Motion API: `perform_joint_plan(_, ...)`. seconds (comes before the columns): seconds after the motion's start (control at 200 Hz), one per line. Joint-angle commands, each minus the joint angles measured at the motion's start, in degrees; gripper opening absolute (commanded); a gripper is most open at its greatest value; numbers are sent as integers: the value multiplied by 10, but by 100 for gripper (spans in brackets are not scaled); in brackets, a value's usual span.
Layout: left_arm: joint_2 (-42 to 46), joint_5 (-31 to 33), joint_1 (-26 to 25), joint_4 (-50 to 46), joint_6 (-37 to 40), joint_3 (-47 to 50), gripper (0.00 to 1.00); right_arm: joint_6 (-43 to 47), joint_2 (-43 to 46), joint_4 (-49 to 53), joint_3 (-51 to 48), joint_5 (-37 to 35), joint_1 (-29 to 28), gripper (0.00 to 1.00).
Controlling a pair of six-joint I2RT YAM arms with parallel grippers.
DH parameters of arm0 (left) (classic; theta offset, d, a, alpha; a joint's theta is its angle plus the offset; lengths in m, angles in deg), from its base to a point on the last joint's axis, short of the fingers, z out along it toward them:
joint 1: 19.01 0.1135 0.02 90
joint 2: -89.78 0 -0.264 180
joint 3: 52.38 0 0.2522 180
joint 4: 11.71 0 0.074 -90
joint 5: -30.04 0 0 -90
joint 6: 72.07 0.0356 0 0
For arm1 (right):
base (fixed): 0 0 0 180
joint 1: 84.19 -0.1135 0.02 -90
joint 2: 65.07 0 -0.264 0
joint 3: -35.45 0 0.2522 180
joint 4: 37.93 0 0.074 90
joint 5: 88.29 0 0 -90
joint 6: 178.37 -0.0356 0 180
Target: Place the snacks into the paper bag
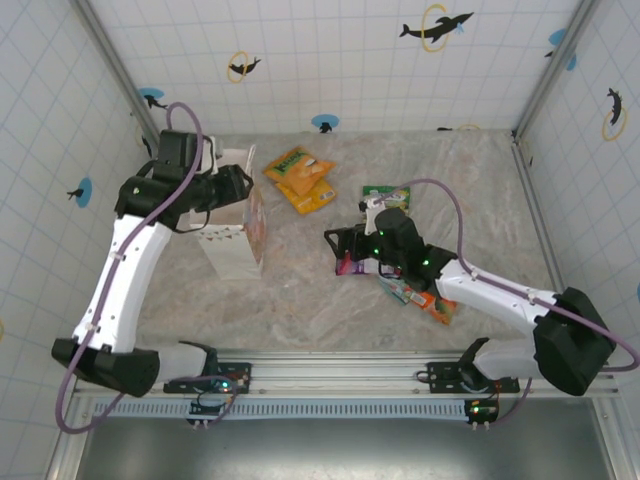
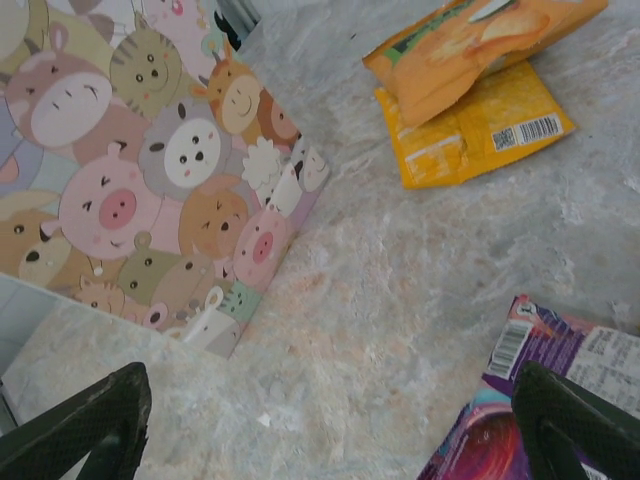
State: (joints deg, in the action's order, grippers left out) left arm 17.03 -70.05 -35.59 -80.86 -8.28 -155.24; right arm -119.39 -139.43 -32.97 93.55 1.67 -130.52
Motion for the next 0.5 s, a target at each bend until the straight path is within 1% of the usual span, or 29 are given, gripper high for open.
perform_joint_plan(0.0, 44, -3, -3, 61, -28, 41, 61, -31, -37, -14, 34, 7, 13, 93)
perform_joint_plan(0.155, 93, -7, -3, 147, -66, 98, 65, -88, -105, -56, 73, 38, 39, 89)
perform_joint_plan(0.245, 112, 8, -3, 182, -83, 122, 66, -153, -148, -104, 86, 48, 60, 82)
perform_joint_plan(0.3, 120, 16, -3, 193, -90, 131, 67, -202, -180, -136, 95, 53, 76, 80)
perform_joint_plan(0.365, 124, 25, -2, 198, -95, 138, 67, -232, -218, -161, 119, 64, 89, 78)
perform_joint_plan(0.495, 128, 50, -3, 196, -98, 144, 67, -244, -302, -162, 197, 83, 103, 78)
